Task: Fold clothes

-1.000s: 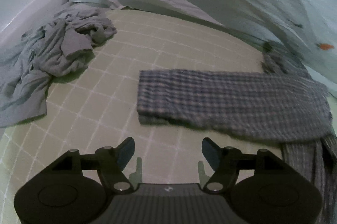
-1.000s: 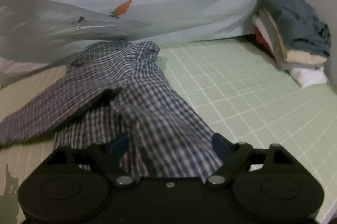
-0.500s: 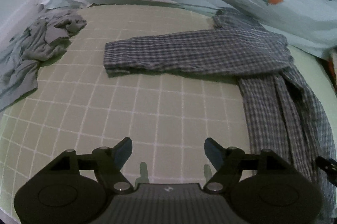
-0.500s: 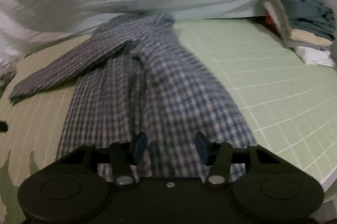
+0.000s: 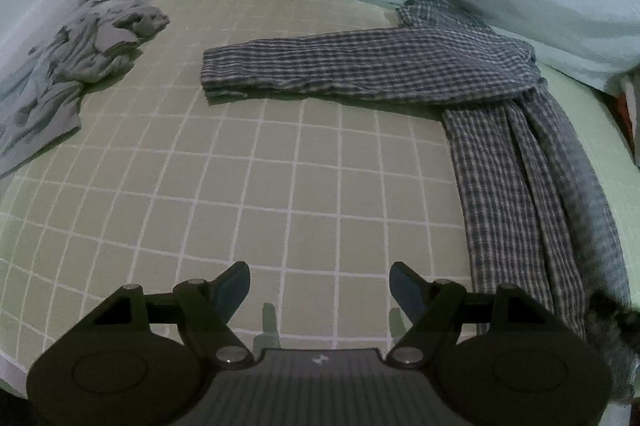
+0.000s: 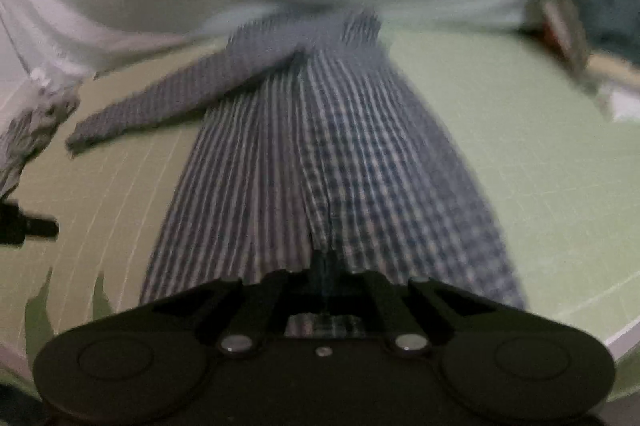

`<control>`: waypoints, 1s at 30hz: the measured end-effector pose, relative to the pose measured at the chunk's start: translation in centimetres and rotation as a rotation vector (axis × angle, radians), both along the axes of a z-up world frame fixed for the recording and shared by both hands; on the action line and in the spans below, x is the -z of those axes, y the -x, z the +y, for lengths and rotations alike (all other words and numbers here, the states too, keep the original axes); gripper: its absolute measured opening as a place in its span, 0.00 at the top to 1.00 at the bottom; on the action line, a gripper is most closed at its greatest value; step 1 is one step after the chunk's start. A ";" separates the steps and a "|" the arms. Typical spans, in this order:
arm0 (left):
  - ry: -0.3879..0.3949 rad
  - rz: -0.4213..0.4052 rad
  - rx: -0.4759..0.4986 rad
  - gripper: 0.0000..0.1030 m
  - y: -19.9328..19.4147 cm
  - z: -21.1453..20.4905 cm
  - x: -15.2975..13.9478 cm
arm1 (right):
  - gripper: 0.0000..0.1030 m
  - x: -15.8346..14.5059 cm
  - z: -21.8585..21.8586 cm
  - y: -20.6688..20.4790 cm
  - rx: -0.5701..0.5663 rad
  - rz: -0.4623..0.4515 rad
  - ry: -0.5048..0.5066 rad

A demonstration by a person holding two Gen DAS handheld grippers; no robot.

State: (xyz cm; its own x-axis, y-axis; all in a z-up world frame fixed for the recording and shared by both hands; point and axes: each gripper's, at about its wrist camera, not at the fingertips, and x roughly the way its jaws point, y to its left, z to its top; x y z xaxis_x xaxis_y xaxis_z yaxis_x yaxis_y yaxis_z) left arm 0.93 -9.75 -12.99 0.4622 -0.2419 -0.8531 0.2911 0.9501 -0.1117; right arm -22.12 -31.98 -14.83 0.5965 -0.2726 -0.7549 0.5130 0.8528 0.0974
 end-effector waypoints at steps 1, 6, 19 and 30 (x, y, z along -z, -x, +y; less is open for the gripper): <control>0.000 -0.001 -0.003 0.25 -0.1 0.0 0.0 | 1.00 0.7 -0.2 -0.2 0.005 0.016 -0.026; -0.002 -0.001 -0.019 0.22 -0.7 0.1 0.0 | 0.84 -0.3 -1.4 -0.3 0.052 -0.022 -0.098; -0.011 -0.011 -0.122 0.11 -6.4 0.4 0.1 | 0.00 -2.3 -3.5 -4.6 0.056 -0.039 -0.015; -0.005 -0.011 -0.239 0.11 -17.1 1.6 1.1 | 0.00 -1.9 -9.1 -10.8 0.132 -0.021 -0.027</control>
State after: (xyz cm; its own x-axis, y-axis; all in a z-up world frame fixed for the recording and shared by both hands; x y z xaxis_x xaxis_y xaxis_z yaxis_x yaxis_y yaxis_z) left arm 18.04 -8.12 -14.12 0.5153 -0.1200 -0.8486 0.0587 0.9928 -0.1047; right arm -11.28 -41.07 -12.88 0.5724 -0.3294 -0.7509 0.6180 0.7752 0.1310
